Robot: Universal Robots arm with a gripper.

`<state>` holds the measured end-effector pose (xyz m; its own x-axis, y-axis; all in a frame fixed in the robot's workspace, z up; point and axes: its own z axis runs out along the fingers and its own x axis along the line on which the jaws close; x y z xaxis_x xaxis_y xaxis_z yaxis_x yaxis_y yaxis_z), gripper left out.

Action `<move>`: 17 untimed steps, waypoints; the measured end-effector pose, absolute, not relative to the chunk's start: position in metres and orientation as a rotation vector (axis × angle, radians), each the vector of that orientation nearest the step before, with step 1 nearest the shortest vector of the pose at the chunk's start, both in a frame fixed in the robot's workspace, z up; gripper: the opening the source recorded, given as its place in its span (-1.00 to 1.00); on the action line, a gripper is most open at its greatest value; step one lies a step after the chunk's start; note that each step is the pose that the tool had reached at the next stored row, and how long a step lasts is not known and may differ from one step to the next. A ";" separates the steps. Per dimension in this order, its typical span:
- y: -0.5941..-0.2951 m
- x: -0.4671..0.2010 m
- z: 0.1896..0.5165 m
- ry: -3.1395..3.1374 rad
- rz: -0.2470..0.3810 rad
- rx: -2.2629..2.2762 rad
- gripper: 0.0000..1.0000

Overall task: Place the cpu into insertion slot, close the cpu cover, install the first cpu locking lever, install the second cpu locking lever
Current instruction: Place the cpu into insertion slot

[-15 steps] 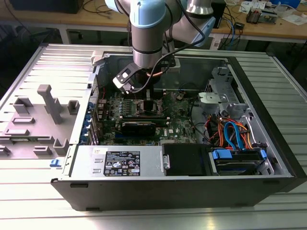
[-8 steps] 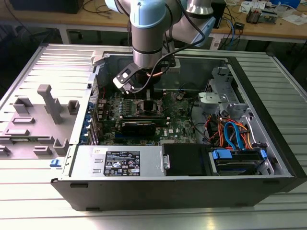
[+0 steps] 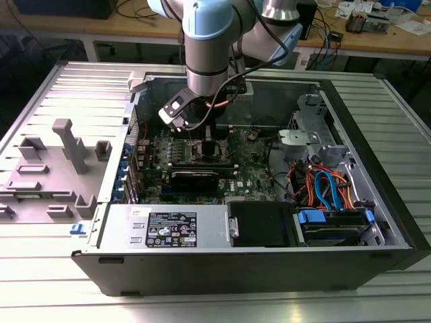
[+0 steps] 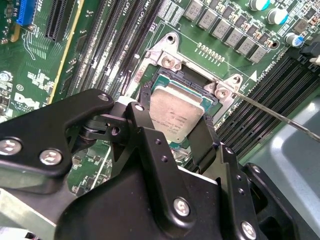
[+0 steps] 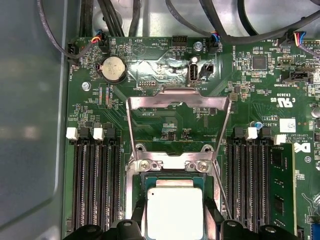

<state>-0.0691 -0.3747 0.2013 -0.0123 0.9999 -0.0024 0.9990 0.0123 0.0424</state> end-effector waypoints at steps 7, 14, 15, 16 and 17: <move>-0.377 -0.069 0.201 2.221 0.065 2.195 0.09; -0.379 -0.069 0.200 2.223 0.069 2.197 0.09; -0.379 -0.070 0.200 2.222 0.069 2.197 0.09; -0.379 -0.070 0.200 2.223 0.070 2.197 0.09; -0.379 -0.070 0.200 2.223 0.069 2.197 0.09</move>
